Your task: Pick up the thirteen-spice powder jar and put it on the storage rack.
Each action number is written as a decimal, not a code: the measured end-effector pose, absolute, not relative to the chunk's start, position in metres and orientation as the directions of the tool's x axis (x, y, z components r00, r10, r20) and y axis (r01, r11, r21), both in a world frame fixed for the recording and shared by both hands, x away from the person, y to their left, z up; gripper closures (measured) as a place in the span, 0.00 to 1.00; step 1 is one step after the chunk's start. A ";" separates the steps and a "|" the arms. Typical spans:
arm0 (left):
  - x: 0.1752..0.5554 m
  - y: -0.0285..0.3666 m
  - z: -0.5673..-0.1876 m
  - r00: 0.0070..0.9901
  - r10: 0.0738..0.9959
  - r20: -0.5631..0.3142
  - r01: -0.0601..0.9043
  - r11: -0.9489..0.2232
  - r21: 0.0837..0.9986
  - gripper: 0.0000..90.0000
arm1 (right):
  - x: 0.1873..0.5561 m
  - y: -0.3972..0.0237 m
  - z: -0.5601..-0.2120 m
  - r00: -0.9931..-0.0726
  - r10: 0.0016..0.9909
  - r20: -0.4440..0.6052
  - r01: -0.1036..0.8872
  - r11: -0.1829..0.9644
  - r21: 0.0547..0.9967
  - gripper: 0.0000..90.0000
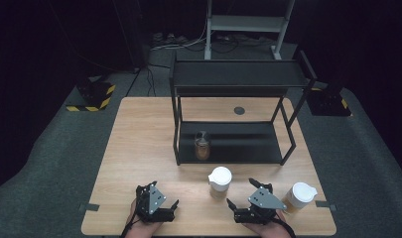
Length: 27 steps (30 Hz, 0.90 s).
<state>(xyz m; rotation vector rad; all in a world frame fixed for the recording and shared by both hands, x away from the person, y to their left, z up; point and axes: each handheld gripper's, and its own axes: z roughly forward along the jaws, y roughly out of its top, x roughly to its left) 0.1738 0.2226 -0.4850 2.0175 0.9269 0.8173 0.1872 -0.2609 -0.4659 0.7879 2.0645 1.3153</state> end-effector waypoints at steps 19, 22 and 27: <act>0.174 0.223 -0.485 0.535 0.811 0.235 0.327 -0.456 0.828 0.01 | 0.202 -0.243 -0.469 -0.684 0.723 -0.092 0.193 0.301 0.934 0.00; 0.174 0.223 -0.485 0.535 0.812 0.232 0.327 -0.453 0.830 0.01 | 0.203 -0.240 -0.470 -0.682 0.726 -0.086 0.193 0.291 0.937 0.00; 0.174 0.223 -0.485 0.537 0.811 0.231 0.326 -0.453 0.830 0.01 | 0.207 -0.236 -0.471 -0.692 0.718 -0.076 0.195 0.286 0.938 0.00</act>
